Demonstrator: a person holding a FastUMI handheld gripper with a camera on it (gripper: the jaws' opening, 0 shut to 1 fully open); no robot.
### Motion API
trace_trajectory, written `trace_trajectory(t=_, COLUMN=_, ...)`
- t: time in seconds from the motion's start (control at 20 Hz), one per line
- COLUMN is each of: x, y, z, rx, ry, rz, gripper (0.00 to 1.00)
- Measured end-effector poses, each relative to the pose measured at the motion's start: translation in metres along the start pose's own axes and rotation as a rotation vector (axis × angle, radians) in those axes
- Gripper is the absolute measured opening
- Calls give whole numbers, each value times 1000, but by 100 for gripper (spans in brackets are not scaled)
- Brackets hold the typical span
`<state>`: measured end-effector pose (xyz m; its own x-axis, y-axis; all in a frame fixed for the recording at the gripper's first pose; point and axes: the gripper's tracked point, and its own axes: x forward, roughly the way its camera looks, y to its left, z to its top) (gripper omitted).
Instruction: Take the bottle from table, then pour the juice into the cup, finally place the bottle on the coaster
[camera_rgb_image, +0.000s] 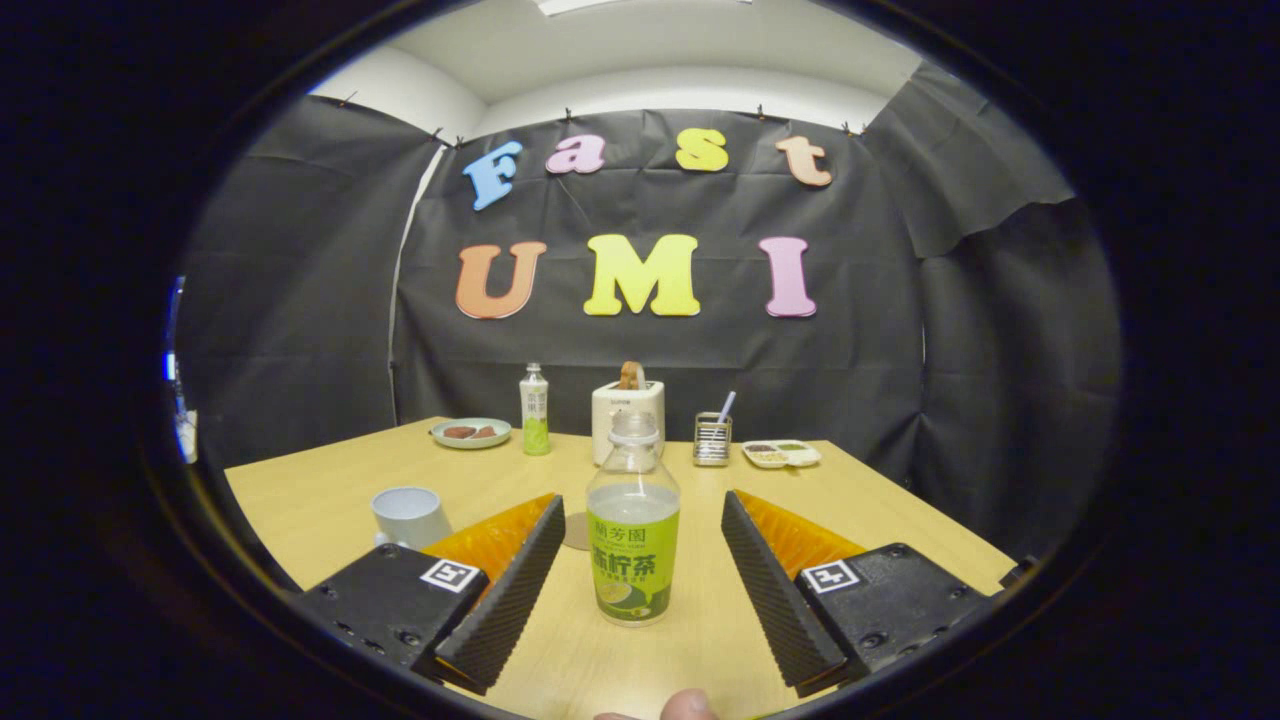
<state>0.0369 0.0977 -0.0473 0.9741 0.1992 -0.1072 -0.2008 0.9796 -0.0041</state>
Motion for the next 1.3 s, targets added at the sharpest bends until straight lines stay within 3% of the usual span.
trace_trajectory(t=0.25, x=18, y=-3, z=-13, rx=18, ry=33, rz=-46, gripper=100)
trace_trajectory(t=1.05, x=67, y=13, z=-49, rx=78, ry=156, rz=-50, gripper=100)
trace_trajectory(t=1.3, x=62, y=9, z=-37, rx=95, ry=100, rz=-101, gripper=90)
